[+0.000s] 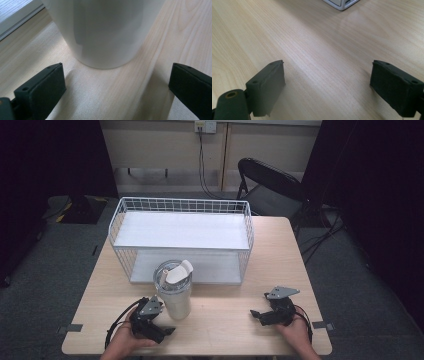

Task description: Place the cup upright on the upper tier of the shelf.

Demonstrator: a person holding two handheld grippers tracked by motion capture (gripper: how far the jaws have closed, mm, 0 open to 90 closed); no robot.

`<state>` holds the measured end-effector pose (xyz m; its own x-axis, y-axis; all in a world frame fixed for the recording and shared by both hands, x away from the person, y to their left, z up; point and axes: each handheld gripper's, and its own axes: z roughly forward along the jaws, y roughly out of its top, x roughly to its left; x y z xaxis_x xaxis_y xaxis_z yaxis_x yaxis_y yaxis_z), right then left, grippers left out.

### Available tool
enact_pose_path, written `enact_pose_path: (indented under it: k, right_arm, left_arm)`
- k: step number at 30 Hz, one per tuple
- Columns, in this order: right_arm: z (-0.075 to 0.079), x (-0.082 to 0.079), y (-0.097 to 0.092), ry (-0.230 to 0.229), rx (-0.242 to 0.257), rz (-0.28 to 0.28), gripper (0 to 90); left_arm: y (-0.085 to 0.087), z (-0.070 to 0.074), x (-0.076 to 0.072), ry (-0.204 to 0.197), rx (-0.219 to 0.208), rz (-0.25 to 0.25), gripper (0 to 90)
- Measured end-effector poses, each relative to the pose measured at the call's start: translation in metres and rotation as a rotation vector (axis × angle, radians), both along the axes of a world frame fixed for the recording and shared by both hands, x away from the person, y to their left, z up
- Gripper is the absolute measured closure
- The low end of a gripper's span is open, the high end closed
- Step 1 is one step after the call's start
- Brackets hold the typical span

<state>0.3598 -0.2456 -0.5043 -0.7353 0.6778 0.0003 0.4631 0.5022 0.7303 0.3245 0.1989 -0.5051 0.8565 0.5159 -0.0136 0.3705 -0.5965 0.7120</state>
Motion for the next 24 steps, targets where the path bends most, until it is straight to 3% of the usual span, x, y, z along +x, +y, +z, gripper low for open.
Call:
enact_pose_path:
  k: [8,11,13,16,18,20,24]
  right_arm:
    - [0.000,-0.001,0.000,-0.001,0.000,-0.007,11.7]
    - [0.000,-0.001,-0.001,-0.001,0.000,-0.006,11.7]
    - [0.000,-0.001,-0.001,-0.001,0.000,-0.007,11.7]
    - [0.000,-0.001,-0.001,0.000,0.000,-0.007,11.7]
    - [0.000,-0.001,-0.001,0.000,0.000,-0.007,11.7]
    - [0.000,-0.001,-0.001,0.000,0.000,-0.007,11.7]
    - [0.000,-0.001,-0.001,0.000,0.000,-0.007,11.7]
  left_arm:
    - [0.001,0.000,0.000,0.000,-0.001,-0.005,0.0]
    - [0.000,0.001,0.001,-0.001,-0.004,0.032,1.8]
    - [0.003,0.003,0.002,0.008,-0.007,0.028,3.4]
    - [0.010,0.009,0.002,0.047,-0.086,0.005,23.5]
    - [0.012,0.014,0.001,0.020,-0.091,0.025,18.8]
    - [0.014,0.021,0.001,0.011,-0.145,0.026,18.0]
    - [0.013,0.030,0.000,-0.009,-0.169,0.035,17.2]
